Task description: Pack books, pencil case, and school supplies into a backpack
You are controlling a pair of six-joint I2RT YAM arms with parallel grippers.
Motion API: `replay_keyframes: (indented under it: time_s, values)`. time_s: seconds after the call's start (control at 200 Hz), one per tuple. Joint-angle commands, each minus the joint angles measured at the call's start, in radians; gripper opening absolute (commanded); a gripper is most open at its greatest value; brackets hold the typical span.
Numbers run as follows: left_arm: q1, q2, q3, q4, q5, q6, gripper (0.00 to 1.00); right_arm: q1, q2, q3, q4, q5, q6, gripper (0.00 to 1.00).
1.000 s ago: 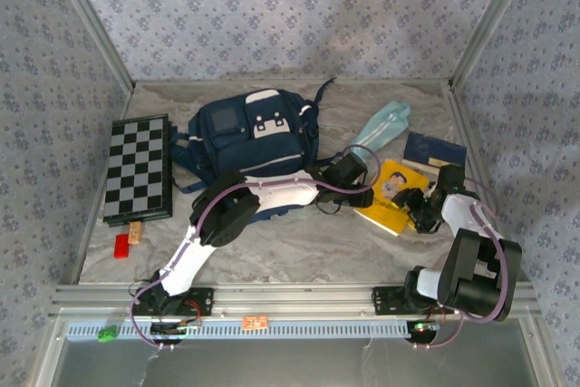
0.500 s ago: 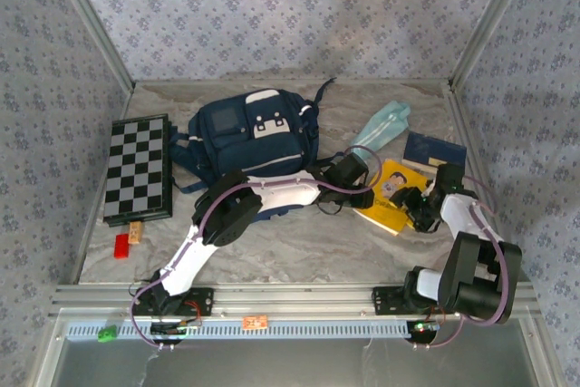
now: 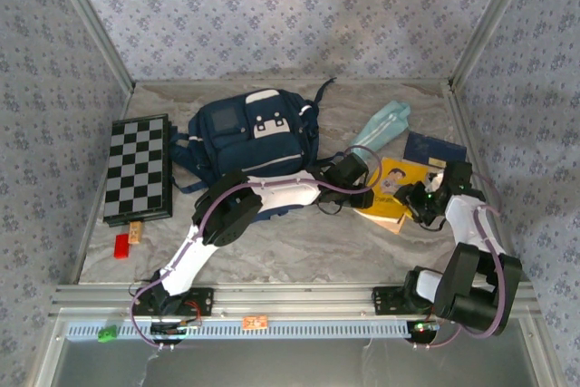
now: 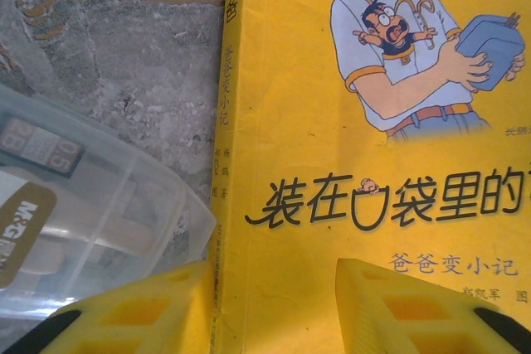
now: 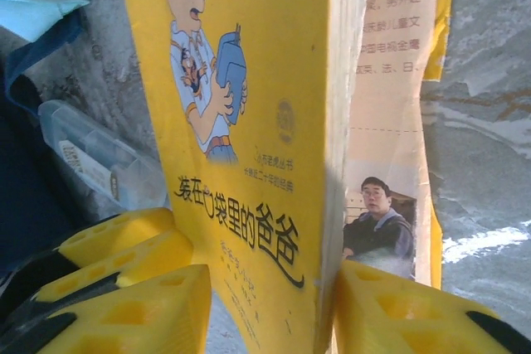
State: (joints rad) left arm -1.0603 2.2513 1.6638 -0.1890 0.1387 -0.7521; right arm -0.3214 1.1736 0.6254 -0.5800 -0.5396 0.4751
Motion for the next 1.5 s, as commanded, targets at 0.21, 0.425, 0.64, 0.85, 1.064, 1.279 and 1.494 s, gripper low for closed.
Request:
replay_keyframes:
  time_s: [0.21, 0.425, 0.64, 0.85, 1.064, 1.279, 1.494]
  values:
    - [0.0, 0.039, 0.021, -0.052, 0.007, 0.0, 0.42, -0.04, -0.017, 0.004, -0.014, -0.123, -0.029, 0.28]
    - [0.0, 0.031, 0.022, -0.056, 0.01, 0.006, 0.42, -0.063, -0.014, -0.001, -0.017, -0.142, -0.034, 0.17]
    - [0.0, 0.022, 0.024, -0.057, 0.008, 0.008, 0.42, -0.077, -0.027, 0.0, -0.016, -0.172, -0.033, 0.13]
    - [0.002, -0.033, 0.005, -0.057, 0.03, 0.01, 0.43, -0.086, -0.065, 0.026, -0.08, -0.188, -0.039, 0.07]
    - [0.028, -0.231, -0.143, -0.009, 0.064, -0.003, 0.52, -0.082, -0.131, 0.105, -0.177, -0.225, -0.062, 0.07]
    - [0.141, -0.465, -0.383, 0.133, 0.18, -0.093, 0.63, -0.013, -0.223, 0.203, -0.231, -0.237, -0.014, 0.08]
    - [0.248, -0.589, -0.53, 0.335, 0.303, -0.27, 0.74, 0.191, -0.225, 0.299, -0.155, -0.228, 0.102, 0.07]
